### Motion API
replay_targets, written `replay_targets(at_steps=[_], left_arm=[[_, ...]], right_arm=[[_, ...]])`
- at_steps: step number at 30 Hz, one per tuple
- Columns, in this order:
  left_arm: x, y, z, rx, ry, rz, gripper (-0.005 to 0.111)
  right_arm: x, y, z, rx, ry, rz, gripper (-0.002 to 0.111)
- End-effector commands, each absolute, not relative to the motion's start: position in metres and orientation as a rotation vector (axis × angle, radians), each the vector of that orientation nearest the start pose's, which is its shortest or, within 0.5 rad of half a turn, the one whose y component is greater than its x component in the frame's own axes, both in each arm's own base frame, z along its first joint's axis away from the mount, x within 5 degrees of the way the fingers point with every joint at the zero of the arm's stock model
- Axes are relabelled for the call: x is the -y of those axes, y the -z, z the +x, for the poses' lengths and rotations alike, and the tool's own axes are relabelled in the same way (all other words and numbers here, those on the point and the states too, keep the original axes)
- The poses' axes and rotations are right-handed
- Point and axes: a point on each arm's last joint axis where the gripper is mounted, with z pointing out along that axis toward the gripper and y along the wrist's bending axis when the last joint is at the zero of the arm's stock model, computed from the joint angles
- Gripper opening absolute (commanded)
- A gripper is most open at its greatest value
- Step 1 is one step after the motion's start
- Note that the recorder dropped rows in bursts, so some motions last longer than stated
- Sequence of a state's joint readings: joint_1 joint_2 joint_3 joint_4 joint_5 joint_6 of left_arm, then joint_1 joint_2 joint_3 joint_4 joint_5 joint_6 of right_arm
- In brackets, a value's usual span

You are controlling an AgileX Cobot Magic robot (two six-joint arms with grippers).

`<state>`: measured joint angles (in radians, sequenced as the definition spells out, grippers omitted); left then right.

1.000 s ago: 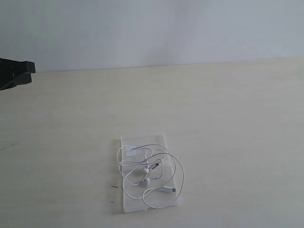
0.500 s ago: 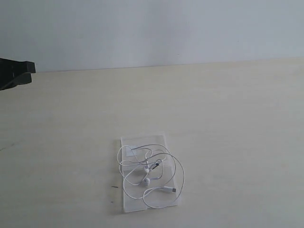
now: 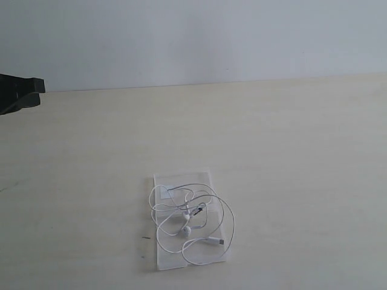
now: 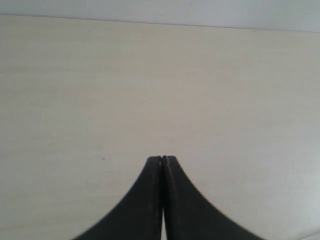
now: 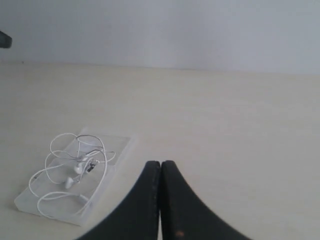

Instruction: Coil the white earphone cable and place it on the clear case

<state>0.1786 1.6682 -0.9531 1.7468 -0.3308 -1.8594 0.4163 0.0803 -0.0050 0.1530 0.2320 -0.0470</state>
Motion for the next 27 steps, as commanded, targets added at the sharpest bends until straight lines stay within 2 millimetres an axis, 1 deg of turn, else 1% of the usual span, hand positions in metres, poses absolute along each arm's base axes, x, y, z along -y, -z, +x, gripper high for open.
replay_targets(at_steps=[1, 7, 17, 25, 27], left_arm=[[-0.034, -0.219, 0.347, -2.223, 0.321, -0.145, 0.000], [-0.034, -0.219, 0.347, -2.224, 0.326, -0.143, 0.000], [-0.034, -0.219, 0.347, -2.224, 0.326, -0.143, 0.000], [-0.034, -0.219, 0.347, -2.224, 0.326, -0.143, 0.000], [-0.034, -0.219, 0.347, -2.224, 0.326, -0.143, 0.000]], right_arm=[[-0.026, -0.185, 0.048, -1.781, -0.403, -0.330, 0.000], [-0.025, -0.182, 0.047, -1.823, -0.383, -0.313, 0.000], [-0.014, -0.181, 0.051, -1.842, -0.228, -0.128, 0.000], [-0.007, -0.180, 0.053, -1.852, -0.166, 0.026, 0.000], [-0.006, -0.180, 0.053, -1.850, -0.148, 0.037, 0.000]])
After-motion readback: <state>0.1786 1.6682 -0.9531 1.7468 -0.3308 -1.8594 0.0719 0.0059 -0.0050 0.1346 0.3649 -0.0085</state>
